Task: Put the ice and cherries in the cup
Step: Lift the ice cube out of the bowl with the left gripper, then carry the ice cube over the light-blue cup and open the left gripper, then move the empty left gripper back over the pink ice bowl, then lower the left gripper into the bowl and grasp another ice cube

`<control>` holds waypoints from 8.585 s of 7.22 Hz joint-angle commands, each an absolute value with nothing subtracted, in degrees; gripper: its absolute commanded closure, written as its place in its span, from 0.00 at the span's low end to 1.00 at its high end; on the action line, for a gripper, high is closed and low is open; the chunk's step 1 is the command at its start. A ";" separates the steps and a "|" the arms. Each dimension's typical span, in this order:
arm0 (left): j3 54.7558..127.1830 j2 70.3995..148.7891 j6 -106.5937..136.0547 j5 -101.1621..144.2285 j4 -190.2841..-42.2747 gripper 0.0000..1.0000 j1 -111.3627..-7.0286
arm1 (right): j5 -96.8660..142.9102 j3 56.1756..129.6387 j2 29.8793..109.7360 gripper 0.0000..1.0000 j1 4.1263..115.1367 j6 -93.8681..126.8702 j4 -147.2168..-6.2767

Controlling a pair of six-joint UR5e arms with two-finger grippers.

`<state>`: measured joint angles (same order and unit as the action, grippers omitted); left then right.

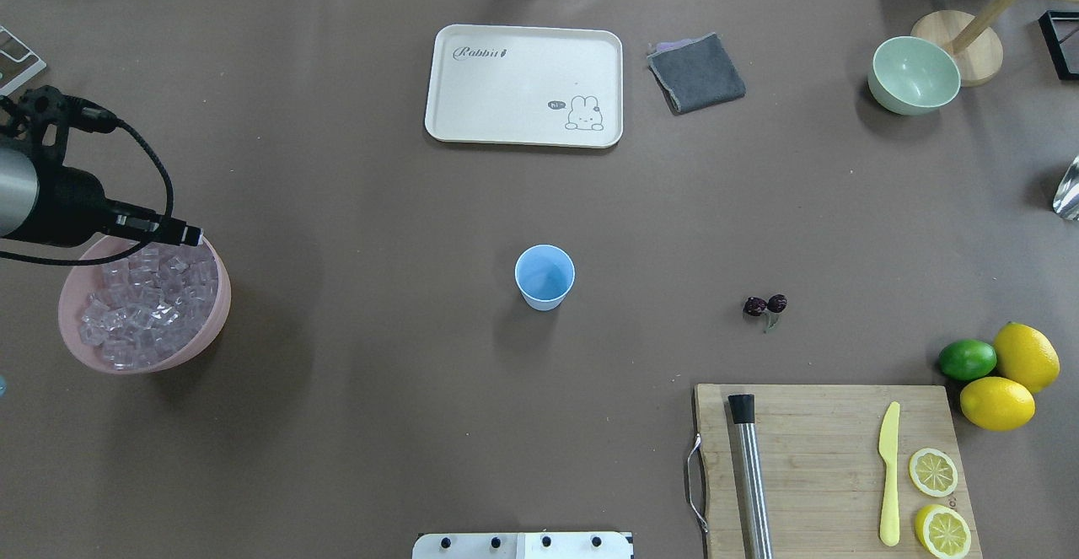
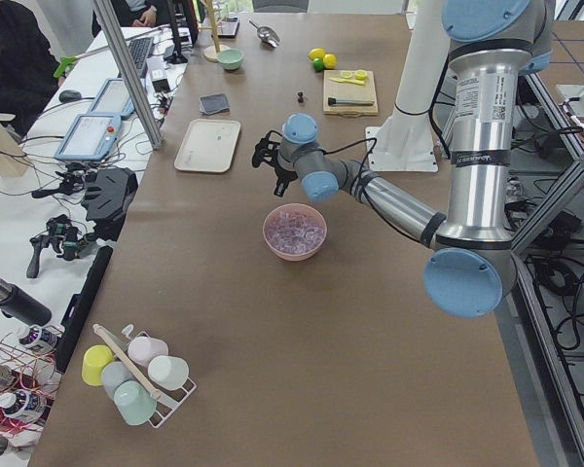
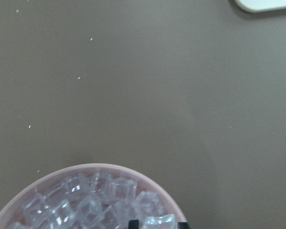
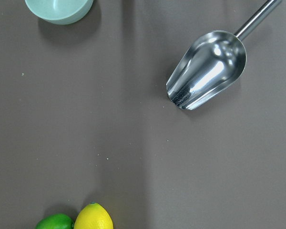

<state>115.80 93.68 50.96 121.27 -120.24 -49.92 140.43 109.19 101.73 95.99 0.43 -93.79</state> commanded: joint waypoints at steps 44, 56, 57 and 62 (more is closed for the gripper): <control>115.05 85.78 47.29 109.86 -112.15 0.11 -39.82 | 140.71 108.72 98.44 0.00 93.78 0.18 -93.69; 107.49 90.18 38.32 124.10 -112.24 0.13 -45.26 | 140.80 109.86 96.51 0.00 93.87 0.44 -93.69; 107.49 90.00 38.32 124.10 -112.24 0.13 -45.26 | 140.80 109.95 96.42 0.00 93.87 0.44 -93.69; 107.31 89.47 38.41 125.59 -112.32 0.12 -45.18 | 140.71 110.04 96.42 0.00 93.87 0.35 -93.69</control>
